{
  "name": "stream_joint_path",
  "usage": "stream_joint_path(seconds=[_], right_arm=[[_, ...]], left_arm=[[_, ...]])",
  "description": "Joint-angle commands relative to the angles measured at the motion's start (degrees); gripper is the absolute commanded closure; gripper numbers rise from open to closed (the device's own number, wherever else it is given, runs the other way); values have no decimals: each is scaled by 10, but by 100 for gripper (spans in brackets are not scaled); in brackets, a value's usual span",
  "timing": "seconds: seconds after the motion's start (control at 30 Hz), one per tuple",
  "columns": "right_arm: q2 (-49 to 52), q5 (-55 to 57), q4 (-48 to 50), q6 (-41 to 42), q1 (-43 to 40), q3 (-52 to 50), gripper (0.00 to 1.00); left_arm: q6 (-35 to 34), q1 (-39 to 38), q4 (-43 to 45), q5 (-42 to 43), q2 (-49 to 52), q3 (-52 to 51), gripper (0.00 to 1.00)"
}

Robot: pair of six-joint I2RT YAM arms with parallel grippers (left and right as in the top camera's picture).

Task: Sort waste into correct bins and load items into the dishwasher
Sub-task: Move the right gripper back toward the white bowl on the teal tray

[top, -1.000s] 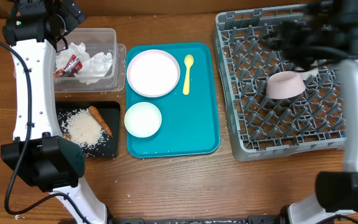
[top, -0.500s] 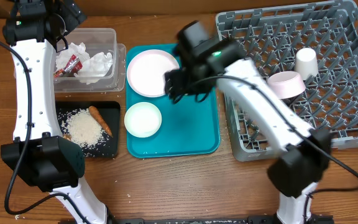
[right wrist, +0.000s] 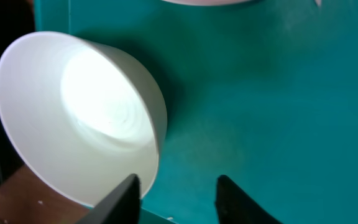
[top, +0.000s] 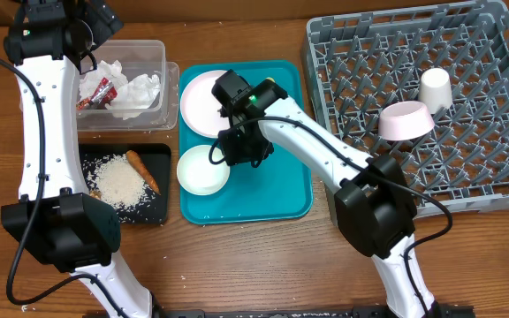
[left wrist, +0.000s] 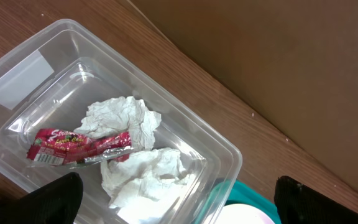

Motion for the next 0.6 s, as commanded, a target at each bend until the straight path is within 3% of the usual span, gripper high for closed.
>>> stream_joint_path(seconds=[0.0, 0.2, 0.4, 0.57], right_arm=[[3, 5, 4, 6, 3, 3, 62], [-11, 5, -19, -22, 4, 27, 60], [-15, 5, -31, -206, 33, 27, 48], [-15, 5, -16, -253, 70, 27, 47]], left_arm=[[-8, -1, 0, 1, -10, 7, 0], [-7, -1, 0, 1, -10, 7, 0], [-7, -1, 0, 1, -10, 7, 0], [-8, -1, 0, 1, -10, 7, 0]])
